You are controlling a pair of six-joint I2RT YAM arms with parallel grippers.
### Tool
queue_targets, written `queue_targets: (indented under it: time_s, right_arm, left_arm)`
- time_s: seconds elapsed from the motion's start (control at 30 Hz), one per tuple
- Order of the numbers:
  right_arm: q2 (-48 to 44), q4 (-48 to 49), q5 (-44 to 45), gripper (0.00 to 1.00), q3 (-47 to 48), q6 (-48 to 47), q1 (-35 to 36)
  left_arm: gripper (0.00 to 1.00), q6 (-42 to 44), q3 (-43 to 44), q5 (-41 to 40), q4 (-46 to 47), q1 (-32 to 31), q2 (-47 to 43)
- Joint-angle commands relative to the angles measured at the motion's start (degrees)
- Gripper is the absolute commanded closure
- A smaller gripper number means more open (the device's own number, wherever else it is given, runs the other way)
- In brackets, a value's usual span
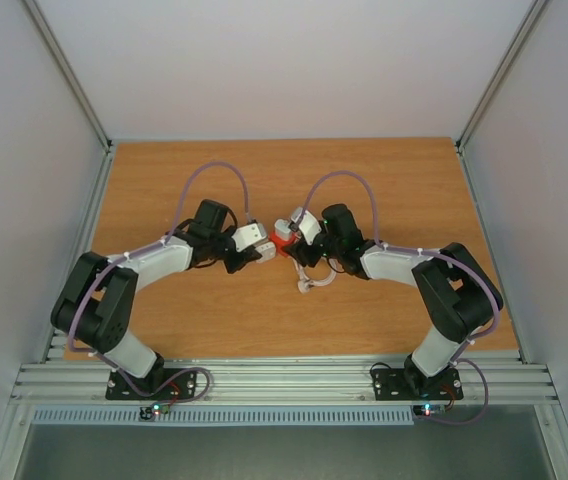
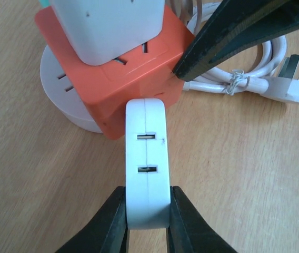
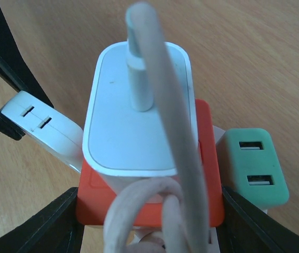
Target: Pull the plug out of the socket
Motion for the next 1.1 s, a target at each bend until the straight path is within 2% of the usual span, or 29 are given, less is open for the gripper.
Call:
queue_targets:
  time_s: [0.0,0.37,0.47,0.57,0.7,0.87,1.07]
  right_arm:
    - [2.4,-0.5,9.3,0.68,-1.3,0.4,-1.5]
    - [2.9,0.3,11.2,0.68,-2.6,-0.4,-1.5]
    - [2.3,-0.3,10.1,0.66,-2.7,-0.4,-1.5]
    - [1.3,-1.4,9.0,0.58,-2.7,-0.3,-1.6]
    - [-0.5,-4.8,7.4,0.42,-1.3,0.9,-1.5]
    - [-4.5,-9.4,3.5,0.16,-0.6,0.4,-1.5]
    - [-8.3,-12.6,0.1,0.03,-1.1,1.0,-1.5]
  left_arm:
    - [0.86,4.2,-2.6,0.8,-5.4,-0.3,-3.4]
    - [0.87,5.4,-5.6,0.8,-5.8,-0.3,-5.5]
    - [0.87,5.1,-6.5,1.0,-6.0,-0.3,-6.4]
    - [0.87,4.2,-7.1,1.6,-6.3,-0.3,-7.7]
    - [0.87,2.5,-7.7,2.9,-6.6,-0.2,-9.9]
    - [0.87,0.6,-7.4,5.5,-8.4,0.0,-11.8]
    - [0.87,-0.9,-7.4,8.0,-10.6,0.4,-14.3]
